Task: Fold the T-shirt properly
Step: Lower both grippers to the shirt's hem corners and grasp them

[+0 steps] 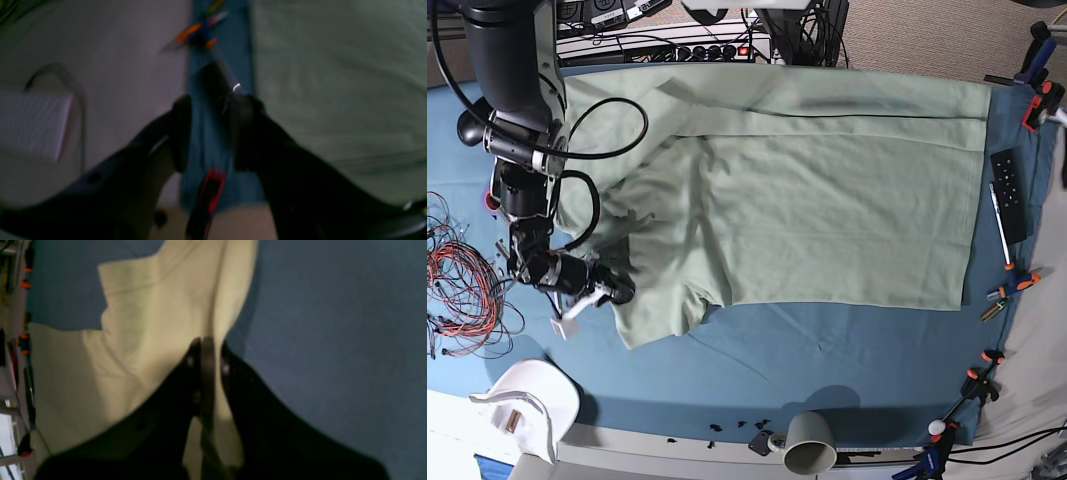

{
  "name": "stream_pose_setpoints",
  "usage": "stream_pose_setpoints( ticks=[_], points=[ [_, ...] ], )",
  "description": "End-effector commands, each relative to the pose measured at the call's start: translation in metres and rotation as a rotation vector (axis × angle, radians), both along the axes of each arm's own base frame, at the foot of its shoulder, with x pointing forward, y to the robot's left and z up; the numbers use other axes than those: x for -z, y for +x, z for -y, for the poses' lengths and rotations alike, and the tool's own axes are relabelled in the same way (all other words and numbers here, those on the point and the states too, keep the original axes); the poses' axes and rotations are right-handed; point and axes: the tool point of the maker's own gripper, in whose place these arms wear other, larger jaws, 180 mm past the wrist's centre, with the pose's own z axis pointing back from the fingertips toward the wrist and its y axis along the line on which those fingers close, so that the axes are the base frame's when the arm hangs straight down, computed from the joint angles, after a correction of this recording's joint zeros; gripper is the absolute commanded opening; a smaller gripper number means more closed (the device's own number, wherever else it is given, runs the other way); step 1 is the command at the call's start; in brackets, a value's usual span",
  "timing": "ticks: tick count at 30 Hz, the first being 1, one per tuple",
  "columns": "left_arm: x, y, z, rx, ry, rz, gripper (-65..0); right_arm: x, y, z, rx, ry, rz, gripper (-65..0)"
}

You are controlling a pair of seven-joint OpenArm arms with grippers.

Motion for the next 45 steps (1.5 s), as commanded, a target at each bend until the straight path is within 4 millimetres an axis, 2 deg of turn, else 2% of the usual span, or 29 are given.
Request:
stream_pose_setpoints(
  ticks=[1, 6, 11, 14, 16, 20, 24, 28, 36, 43, 45],
  points=[
    [-0.009, 0.016, -0.002, 0.016, 0.033, 0.038, -44.2, -0.001, 0.0, 0.009, -0.02, -0.064, -0.025, -65.0],
    [0.025, 0.088, -0.011, 0.024, -0.023, -0.002, -44.8, -0.01, 0.01, 0.016, 0.008, -0.07, 0.03, -65.0],
    [0.06, 0.166, -0.023, -0.021, -0.23, -0.074, -44.8, -0.01, 0.009, 0.016, 0.007, -0.07, 0.029, -65.0],
    [0.076, 0.201, -0.02, -0.033, -0.36, -0.135, -45.2, -0.01, 0.009, 0.016, 0.007, -0.07, 0.029, -65.0],
    [0.091, 0.215, -0.02, -0.065, -0.417, -0.195, -46.2, -0.01, 0.009, 0.016, 0.007, -0.071, 0.028, -65.0],
    [0.122, 0.225, -0.007, -0.094, -0.525, -0.298, -46.3, -0.01, 0.009, 0.016, 0.007, -0.071, 0.028, -65.0],
    [0.151, 0.224, 0.01, -0.126, -0.62, -0.339, -47.6, -0.01, 0.009, 0.016, 0.007, -0.071, 0.028, -65.0],
    [0.17, 0.221, 0.021, -0.133, -0.609, -0.358, -48.7, -0.009, 0.009, 0.016, 0.005, -0.071, 0.026, -65.0],
    [0.165, 0.232, 0.055, -0.046, -0.654, -0.347, -48.7, -0.009, 0.008, 0.016, 0.003, -0.071, 0.022, -65.0],
    [0.155, 0.24, 0.062, -0.008, -0.666, -0.316, -48.8, -0.009, 0.008, 0.016, 0.005, -0.068, 0.023, -65.0],
    [0.15, 0.243, 0.063, -0.001, -0.662, -0.304, -53.8, -0.011, 0.008, 0.015, 0.008, -0.053, 0.021, -65.0]
  ],
)
